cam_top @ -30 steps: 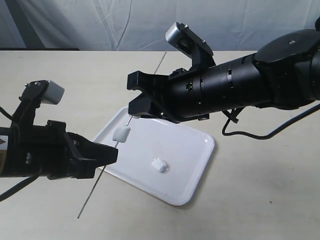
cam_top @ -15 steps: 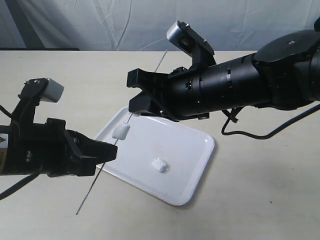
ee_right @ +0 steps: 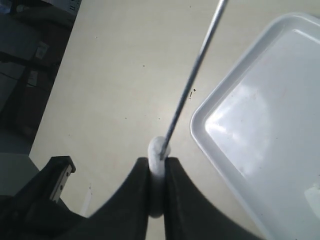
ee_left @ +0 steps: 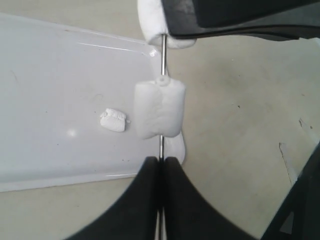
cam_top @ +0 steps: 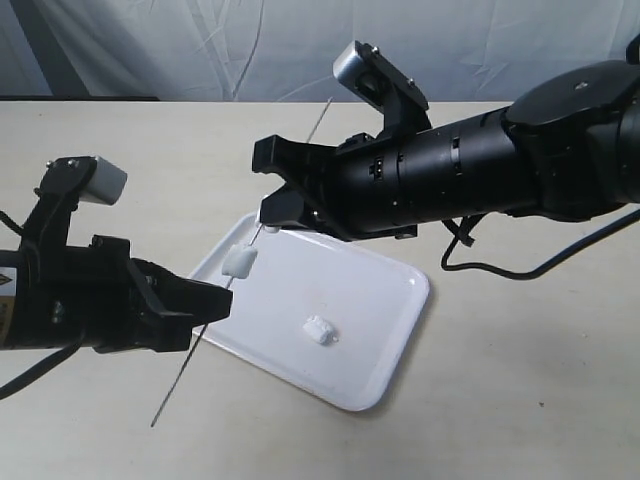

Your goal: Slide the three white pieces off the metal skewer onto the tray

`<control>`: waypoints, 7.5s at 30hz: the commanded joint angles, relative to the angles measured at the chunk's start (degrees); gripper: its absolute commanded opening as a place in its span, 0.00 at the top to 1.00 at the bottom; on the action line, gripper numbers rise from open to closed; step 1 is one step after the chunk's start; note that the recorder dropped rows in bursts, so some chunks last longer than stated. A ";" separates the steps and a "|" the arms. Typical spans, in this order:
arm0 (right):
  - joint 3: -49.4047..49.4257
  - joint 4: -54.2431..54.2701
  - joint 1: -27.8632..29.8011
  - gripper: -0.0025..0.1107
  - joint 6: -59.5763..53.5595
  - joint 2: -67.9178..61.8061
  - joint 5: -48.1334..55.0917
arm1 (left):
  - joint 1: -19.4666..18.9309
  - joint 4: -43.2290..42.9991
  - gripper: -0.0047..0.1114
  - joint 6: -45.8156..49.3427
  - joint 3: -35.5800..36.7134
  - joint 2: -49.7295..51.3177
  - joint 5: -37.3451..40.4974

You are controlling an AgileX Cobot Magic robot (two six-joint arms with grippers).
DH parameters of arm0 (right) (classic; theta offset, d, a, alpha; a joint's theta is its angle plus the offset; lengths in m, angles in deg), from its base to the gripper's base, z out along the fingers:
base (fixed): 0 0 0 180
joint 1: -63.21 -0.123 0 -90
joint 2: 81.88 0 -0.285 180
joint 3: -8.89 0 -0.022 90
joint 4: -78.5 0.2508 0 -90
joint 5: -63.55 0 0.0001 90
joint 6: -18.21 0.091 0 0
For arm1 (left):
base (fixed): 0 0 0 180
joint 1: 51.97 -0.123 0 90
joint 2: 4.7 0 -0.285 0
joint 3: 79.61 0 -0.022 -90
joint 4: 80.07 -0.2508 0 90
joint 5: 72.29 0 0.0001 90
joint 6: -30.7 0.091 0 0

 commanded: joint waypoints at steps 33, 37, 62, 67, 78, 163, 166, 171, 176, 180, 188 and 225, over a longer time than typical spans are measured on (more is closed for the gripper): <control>-0.24 0.09 0.18 0.62 -0.22 0.17 -2.42 | -0.25 0.22 0.96 -0.12 -0.98 0.13 3.49; -0.24 1.00 0.18 0.66 -0.22 0.17 -2.42 | -0.25 0.19 0.96 -0.12 -0.98 0.40 3.20; -0.24 1.42 0.18 0.98 -0.22 0.17 -3.37 | -0.14 7.79 0.96 7.30 -1.58 4.15 -0.19; -0.24 1.64 0.18 0.98 -0.22 0.28 -5.55 | -0.14 4.46 0.96 4.06 -0.75 4.15 -1.06; -0.24 1.64 0.18 0.98 -0.22 0.28 -13.50 | -0.14 4.87 0.96 3.33 5.56 3.10 -3.86; -0.04 -4.37 0.18 0.98 -0.33 -2.34 -21.45 | -0.14 7.98 0.96 4.74 14.48 -2.00 5.55; 1.69 -4.37 0.18 0.98 -0.33 -5.30 -17.21 | -0.14 10.34 0.96 6.02 14.48 -3.35 5.96; 2.06 -3.85 0.18 0.98 -0.33 -10.66 -11.86 | -0.14 10.45 0.96 6.14 14.48 -3.53 5.58; 2.06 -3.72 0.18 0.98 -0.33 -13.93 -8.72 | -0.14 10.45 0.96 6.14 14.48 -3.53 6.79; 2.06 -3.83 0.18 0.96 -0.33 -14.66 -8.63 | -0.14 10.45 0.96 6.14 14.48 -3.53 7.71; 2.06 -2.80 0.18 0.59 -0.33 -14.77 -5.90 | -0.14 9.39 0.96 6.14 12.03 -3.53 10.43; -0.79 16.12 -1.55 0.64 -18.39 -9.21 0.12 | -0.14 10.13 0.96 7.86 5.24 8.12 2.82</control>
